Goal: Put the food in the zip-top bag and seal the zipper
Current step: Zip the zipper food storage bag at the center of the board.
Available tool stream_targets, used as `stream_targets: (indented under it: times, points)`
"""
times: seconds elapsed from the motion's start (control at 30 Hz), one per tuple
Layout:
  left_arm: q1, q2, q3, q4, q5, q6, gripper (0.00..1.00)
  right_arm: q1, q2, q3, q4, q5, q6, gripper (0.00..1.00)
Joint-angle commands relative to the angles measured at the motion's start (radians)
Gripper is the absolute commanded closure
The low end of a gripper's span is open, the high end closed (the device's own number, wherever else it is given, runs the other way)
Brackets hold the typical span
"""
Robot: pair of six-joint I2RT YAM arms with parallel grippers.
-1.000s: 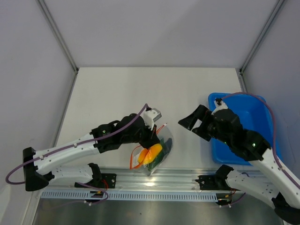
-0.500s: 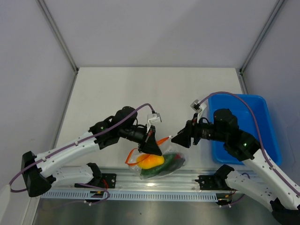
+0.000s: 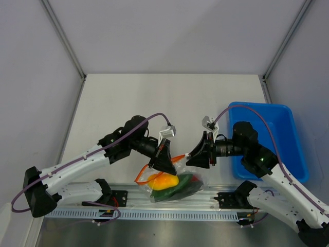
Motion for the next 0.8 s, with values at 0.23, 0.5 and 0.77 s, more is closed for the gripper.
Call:
stream_targets:
  times: [0.23, 0.5, 0.77]
  points:
    - [0.015, -0.019, 0.000, 0.171, 0.102, -0.072, 0.99, -0.004, 0.014, -0.031, 0.257, -0.138, 0.114, 0.74]
    - [0.020, -0.016, 0.000, 0.136, 0.048, -0.061, 0.99, 0.007, 0.069, -0.027, 0.266, -0.149, 0.140, 1.00]
    - [0.024, -0.034, 0.007, 0.044, -0.220, -0.024, 0.50, 0.071, 0.011, -0.080, 0.169, 0.245, 0.167, 1.00]
